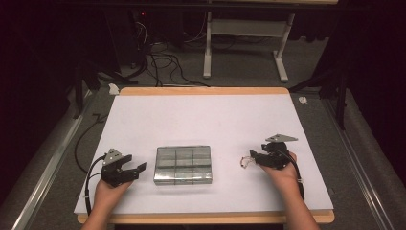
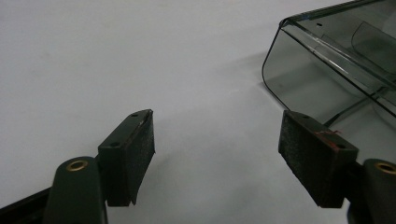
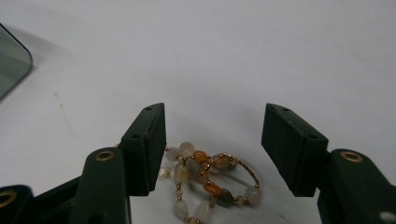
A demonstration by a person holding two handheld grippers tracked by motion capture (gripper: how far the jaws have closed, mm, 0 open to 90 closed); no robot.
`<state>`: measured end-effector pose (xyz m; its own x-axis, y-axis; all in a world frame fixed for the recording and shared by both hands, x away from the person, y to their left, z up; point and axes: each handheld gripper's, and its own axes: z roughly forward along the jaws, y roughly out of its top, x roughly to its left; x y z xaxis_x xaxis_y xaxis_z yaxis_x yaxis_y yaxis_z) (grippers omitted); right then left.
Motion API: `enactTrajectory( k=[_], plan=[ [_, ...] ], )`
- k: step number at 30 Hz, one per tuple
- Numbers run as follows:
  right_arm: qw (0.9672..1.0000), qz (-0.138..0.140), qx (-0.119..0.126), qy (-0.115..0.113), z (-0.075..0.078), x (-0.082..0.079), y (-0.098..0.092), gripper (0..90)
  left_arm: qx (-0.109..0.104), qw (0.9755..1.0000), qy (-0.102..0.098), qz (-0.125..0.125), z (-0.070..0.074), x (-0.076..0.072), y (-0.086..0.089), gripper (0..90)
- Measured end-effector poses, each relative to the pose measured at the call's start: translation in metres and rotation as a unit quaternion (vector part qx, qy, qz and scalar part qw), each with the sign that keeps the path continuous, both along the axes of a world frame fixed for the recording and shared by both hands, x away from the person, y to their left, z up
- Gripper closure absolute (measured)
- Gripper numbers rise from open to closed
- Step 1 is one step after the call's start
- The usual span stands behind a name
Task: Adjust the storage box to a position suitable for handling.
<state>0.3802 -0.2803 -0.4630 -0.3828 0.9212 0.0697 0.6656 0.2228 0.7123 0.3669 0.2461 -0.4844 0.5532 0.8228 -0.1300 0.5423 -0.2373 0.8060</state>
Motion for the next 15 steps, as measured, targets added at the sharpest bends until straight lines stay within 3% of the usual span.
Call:
enactTrajectory(
  k=[2,3,4,8,15],
  plan=[
    [0.9998,0.002,-0.005,0.021,-0.006,0.004,0.002,45.8,0.001,1.0,-0.001,-0.001,0.0,0.0,0.0,27.5],
    [0.9998,0.002,-0.005,0.021,-0.006,0.004,0.002,45.8,0.001,1.0,-0.001,-0.001,0.0,0.0,0.0,27.5],
    [0.9998,-0.001,-0.01,0.016,-0.01,-0.001,0.004,56.0,0.001,1.0,-0.003,-0.001,0.0,-0.001,0.0,27.5],
    [0.9998,0.007,-0.008,0.015,-0.01,-0.015,0.003,74.5,0.004,1.0,-0.005,-0.002,0.0,-0.001,-0.002,27.9],
    [0.9998,0.018,-0.006,0.005,-0.011,-0.046,0.004,78.2,0.006,1.0,-0.007,-0.003,0.0,-0.001,-0.001,28.0]
  ],
)
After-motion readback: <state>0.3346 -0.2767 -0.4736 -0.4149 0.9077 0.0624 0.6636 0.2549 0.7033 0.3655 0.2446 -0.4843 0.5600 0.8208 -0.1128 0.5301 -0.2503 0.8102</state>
